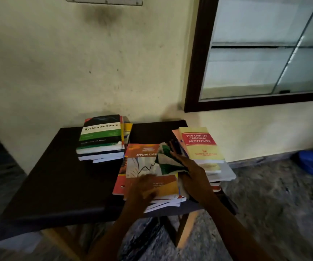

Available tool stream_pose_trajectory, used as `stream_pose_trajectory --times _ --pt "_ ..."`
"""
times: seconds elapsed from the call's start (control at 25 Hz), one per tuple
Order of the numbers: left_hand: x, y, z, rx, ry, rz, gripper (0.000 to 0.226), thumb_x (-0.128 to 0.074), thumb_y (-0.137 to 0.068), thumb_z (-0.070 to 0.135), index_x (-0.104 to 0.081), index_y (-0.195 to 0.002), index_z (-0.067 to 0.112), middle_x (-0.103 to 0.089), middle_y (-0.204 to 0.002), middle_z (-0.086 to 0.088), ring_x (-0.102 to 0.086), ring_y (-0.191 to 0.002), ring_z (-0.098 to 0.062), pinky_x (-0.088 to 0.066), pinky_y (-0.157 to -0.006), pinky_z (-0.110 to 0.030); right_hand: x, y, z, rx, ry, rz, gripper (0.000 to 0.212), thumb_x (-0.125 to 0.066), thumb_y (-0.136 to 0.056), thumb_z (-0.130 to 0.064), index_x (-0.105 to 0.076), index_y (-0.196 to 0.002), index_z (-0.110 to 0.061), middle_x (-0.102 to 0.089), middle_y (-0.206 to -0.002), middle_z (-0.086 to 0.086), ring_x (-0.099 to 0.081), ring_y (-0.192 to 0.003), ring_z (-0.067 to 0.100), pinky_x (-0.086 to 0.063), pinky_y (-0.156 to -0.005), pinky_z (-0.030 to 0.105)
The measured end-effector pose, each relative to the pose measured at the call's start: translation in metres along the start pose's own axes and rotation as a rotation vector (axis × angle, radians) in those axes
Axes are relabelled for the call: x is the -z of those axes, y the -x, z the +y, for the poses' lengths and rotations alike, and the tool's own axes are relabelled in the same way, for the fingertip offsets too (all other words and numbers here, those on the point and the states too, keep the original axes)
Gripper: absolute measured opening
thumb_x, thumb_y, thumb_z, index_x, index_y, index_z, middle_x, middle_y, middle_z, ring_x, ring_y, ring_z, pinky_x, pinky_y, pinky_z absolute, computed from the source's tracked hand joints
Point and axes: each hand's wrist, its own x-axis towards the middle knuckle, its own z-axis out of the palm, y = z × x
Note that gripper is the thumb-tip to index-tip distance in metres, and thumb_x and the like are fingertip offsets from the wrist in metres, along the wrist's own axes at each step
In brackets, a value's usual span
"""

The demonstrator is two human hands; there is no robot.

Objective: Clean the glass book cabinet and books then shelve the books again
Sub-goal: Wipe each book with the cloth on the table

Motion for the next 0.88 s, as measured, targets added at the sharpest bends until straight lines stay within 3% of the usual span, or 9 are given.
stream_pose_trajectory --times 0.12,0.24,0.32,0.44,0.52,0.6,0.64,0.72,0.88 --pt "0.059 0.017 0.003 0.565 0.663 0.278 0.03 -0.048 -0.095 0.017 -0.05 -0.125 0.022 -0.054 -0.127 -0.005 -0.055 -0.108 -0.02 -0.044 -0.092 -0.039 -0.021 -0.014 0.0 0.069 -0.027 -0.05 0.053 -0.045 -0.08 0.003 -0.043 -0.128 -0.02 -0.048 -0.126 -0.004 -0.046 -0.112 -0.004 -0.036 -0.092 0.002" --pt "0.116 0.008 -0.021 0.759 0.892 0.501 0.031 -0.049 -0.095 0.028 -0.049 -0.125 0.021 -0.054 -0.125 -0.009 -0.054 -0.109 -0.026 -0.045 -0.086 -0.042 -0.045 -0.038 -0.003 0.126 -0.021 -0.103 0.055 -0.044 -0.075 0.007 -0.049 -0.126 -0.013 -0.05 -0.127 0.001 -0.043 -0.115 -0.004 -0.032 -0.099 0.004" --pt "0.14 -0.018 -0.036 0.845 0.951 0.489 0.043 -0.047 -0.095 0.036 -0.043 -0.134 0.017 -0.05 -0.126 -0.013 -0.051 -0.114 -0.032 -0.045 -0.088 -0.046 -0.06 -0.055 -0.008 0.107 0.008 -0.117 0.053 -0.047 -0.078 0.013 -0.053 -0.126 -0.009 -0.054 -0.123 0.002 -0.046 -0.113 -0.001 -0.034 -0.099 0.008" --pt "0.168 -0.075 -0.077 0.902 0.979 0.476 0.06 -0.052 -0.089 0.049 -0.042 -0.136 0.013 -0.047 -0.129 -0.015 -0.045 -0.124 -0.037 -0.043 -0.09 -0.05 -0.085 -0.076 -0.014 0.08 0.016 -0.11 0.049 -0.046 -0.08 0.001 -0.054 -0.126 -0.014 -0.058 -0.125 0.005 -0.054 -0.115 0.015 -0.04 -0.103 0.027" --pt "0.182 -0.111 -0.129 0.946 0.964 0.486 0.096 -0.073 -0.06 0.064 -0.044 -0.135 0.012 -0.051 -0.132 -0.013 -0.05 -0.118 -0.037 -0.049 -0.082 -0.049 -0.102 -0.085 -0.02 0.047 0.025 -0.136 0.053 -0.042 -0.077 -0.008 -0.052 -0.128 -0.016 -0.056 -0.127 0.003 -0.051 -0.118 0.014 -0.038 -0.104 0.028" --pt "0.182 -0.136 -0.18 1.018 0.801 0.447 0.128 -0.087 -0.026 0.062 -0.042 -0.135 0.012 -0.051 -0.131 -0.017 -0.055 -0.112 -0.037 -0.053 -0.077 -0.049 -0.115 -0.092 -0.023 -0.011 0.035 -0.121 0.053 -0.041 -0.077 -0.01 -0.052 -0.129 -0.014 -0.055 -0.126 0.0 -0.05 -0.116 0.011 -0.036 -0.103 0.023" --pt "0.183 -0.141 -0.185 1.001 0.718 0.433 0.125 -0.09 -0.029 0.054 -0.042 -0.135 0.011 -0.051 -0.131 -0.018 -0.055 -0.112 -0.036 -0.053 -0.082 -0.049 -0.123 -0.095 -0.023 -0.033 0.043 -0.099 0.051 -0.042 -0.079 -0.01 -0.053 -0.129 -0.014 -0.056 -0.125 0.001 -0.05 -0.115 0.011 -0.037 -0.102 0.024" --pt "0.188 -0.138 -0.171 0.954 0.583 0.435 0.093 -0.09 -0.05 0.035 -0.049 -0.13 0.007 -0.055 -0.126 -0.018 -0.057 -0.109 -0.033 -0.052 -0.087 -0.045 -0.139 -0.103 -0.027 -0.07 0.054 -0.065 0.046 -0.043 -0.084 -0.009 -0.054 -0.128 -0.013 -0.058 -0.124 0.005 -0.053 -0.112 0.014 -0.04 -0.1 0.026" --pt "0.209 -0.138 -0.181 0.944 0.747 0.455 0.06 -0.08 -0.068 0.015 -0.054 -0.12 0.0 -0.059 -0.115 -0.014 -0.058 -0.103 -0.03 -0.051 -0.084 -0.038 -0.169 -0.117 -0.049 -0.11 0.064 -0.086 0.044 -0.046 -0.089 0.004 -0.05 -0.127 -0.019 -0.054 -0.114 -0.004 -0.049 -0.103 0.005 -0.031 -0.086 -0.002"
